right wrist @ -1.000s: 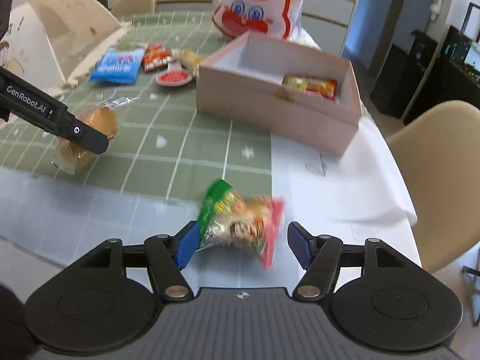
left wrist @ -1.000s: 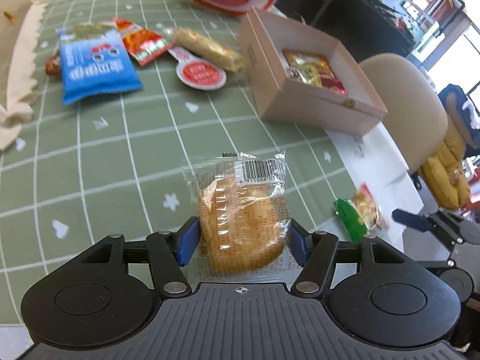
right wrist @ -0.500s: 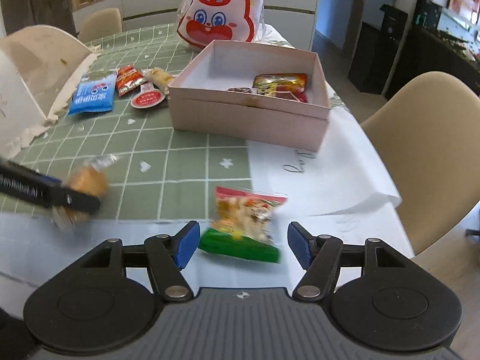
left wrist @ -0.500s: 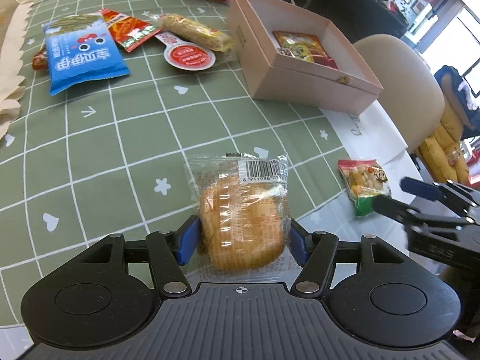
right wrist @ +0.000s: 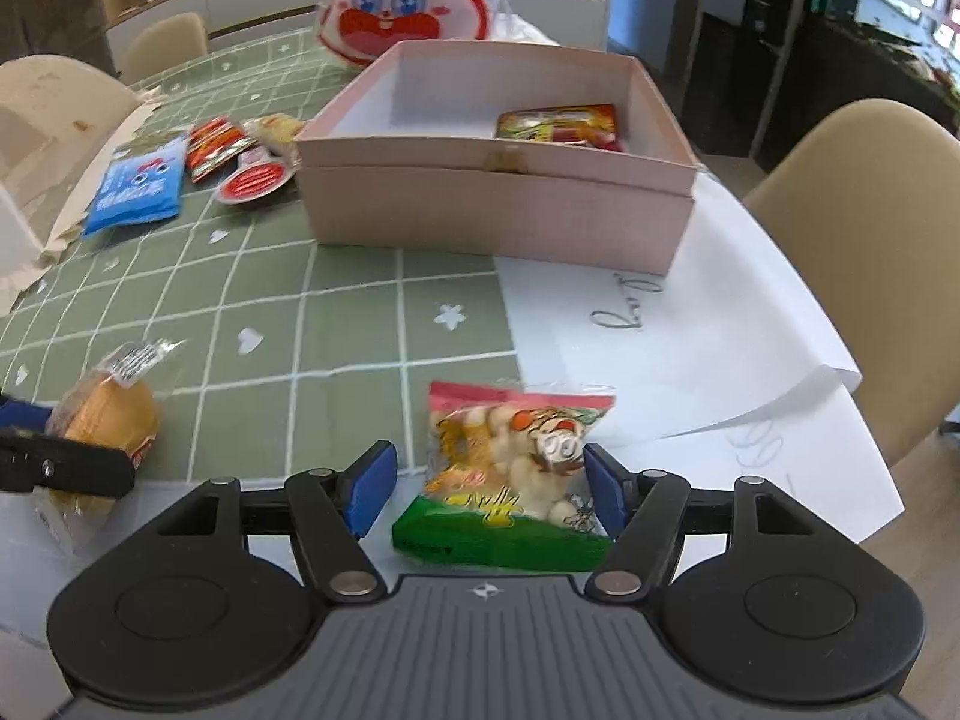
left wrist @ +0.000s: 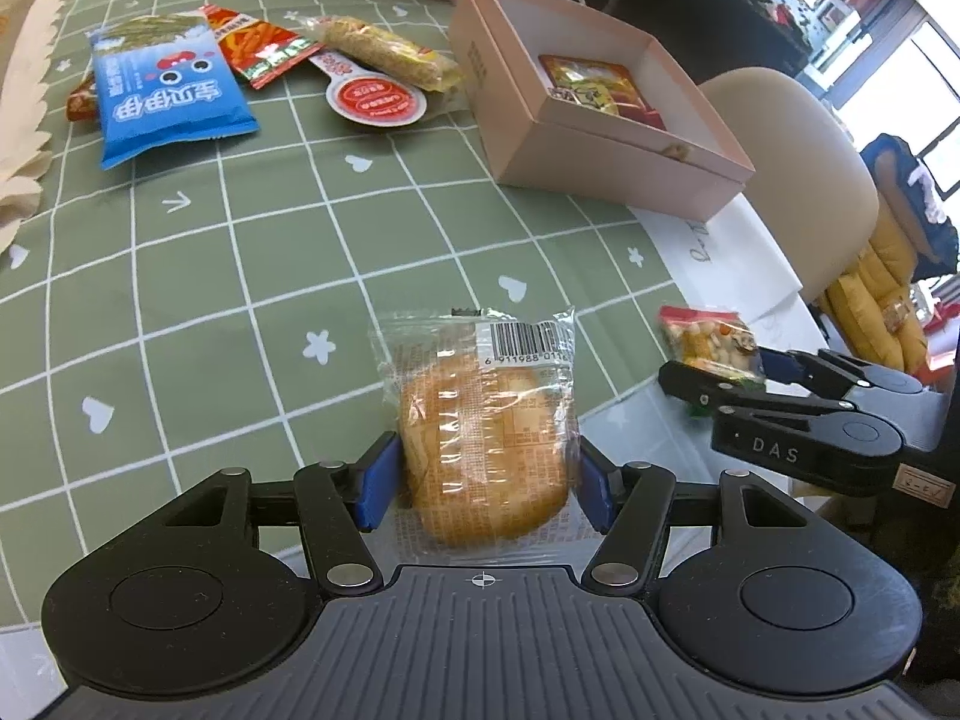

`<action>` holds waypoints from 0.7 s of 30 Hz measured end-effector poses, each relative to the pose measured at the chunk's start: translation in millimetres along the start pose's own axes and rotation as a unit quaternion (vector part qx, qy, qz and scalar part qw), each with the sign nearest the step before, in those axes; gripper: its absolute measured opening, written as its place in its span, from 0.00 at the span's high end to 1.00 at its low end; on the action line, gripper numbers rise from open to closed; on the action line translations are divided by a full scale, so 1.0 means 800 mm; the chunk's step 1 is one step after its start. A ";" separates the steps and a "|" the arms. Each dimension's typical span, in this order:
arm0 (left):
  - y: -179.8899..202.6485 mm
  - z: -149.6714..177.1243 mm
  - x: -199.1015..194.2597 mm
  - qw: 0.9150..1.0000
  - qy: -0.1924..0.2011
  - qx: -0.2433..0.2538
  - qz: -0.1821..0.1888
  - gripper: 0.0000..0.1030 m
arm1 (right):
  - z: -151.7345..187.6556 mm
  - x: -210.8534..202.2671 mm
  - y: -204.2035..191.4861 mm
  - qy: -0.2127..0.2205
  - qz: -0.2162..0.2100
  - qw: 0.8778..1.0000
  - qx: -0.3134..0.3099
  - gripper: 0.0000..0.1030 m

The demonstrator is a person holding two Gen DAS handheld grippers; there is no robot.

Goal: Organize snacks
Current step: 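Carry the bread cake into the pink box while the right tool drops the green packet in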

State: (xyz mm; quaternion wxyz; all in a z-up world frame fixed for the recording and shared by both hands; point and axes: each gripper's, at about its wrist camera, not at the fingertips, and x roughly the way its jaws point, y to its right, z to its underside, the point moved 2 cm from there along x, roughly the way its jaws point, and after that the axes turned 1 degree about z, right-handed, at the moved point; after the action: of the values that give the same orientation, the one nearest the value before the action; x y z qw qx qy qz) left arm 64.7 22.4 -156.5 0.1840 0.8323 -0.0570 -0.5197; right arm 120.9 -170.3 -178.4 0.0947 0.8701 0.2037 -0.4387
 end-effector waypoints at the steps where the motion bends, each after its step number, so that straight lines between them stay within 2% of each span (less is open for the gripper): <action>1: 0.001 0.001 -0.003 1.000 -0.005 0.002 0.004 0.37 | 0.000 -0.003 -0.002 -0.005 -0.004 1.000 -0.008 0.44; 5: 0.020 -0.002 -0.024 0.998 -0.018 0.046 0.029 0.37 | -0.002 -0.034 -0.003 -0.013 -0.037 0.999 -0.027 0.50; 7: 0.033 -0.014 -0.040 0.997 -0.011 0.065 0.043 0.37 | -0.014 -0.058 0.001 -0.001 -0.051 0.998 -0.030 0.50; 9: 0.049 -0.042 -0.062 0.995 0.014 0.080 0.063 0.37 | -0.035 -0.091 0.010 0.031 -0.058 0.997 -0.030 0.50; 12: 0.078 -0.107 -0.103 0.987 0.088 0.104 0.081 0.37 | -0.073 -0.142 0.030 0.099 -0.051 0.993 -0.025 0.50; 16: 0.119 -0.203 -0.128 0.974 0.169 0.134 0.073 0.37 | -0.121 -0.188 0.057 0.170 -0.040 0.984 -0.018 0.50; 18: 0.136 -0.247 -0.115 0.973 0.175 0.134 0.069 0.37 | -0.139 -0.202 0.072 0.196 -0.036 0.980 -0.014 0.50; 21: 0.152 -0.295 -0.071 0.979 0.151 0.122 0.064 0.37 | -0.153 -0.207 0.092 0.219 -0.021 0.976 -0.009 0.50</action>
State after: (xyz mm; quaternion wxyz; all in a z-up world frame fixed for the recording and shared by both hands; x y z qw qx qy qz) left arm 260.2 -15.9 28.7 0.1208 0.9121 -0.1447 -0.3641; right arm 153.2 -239.3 26.4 0.0462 0.9396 0.2414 -0.2380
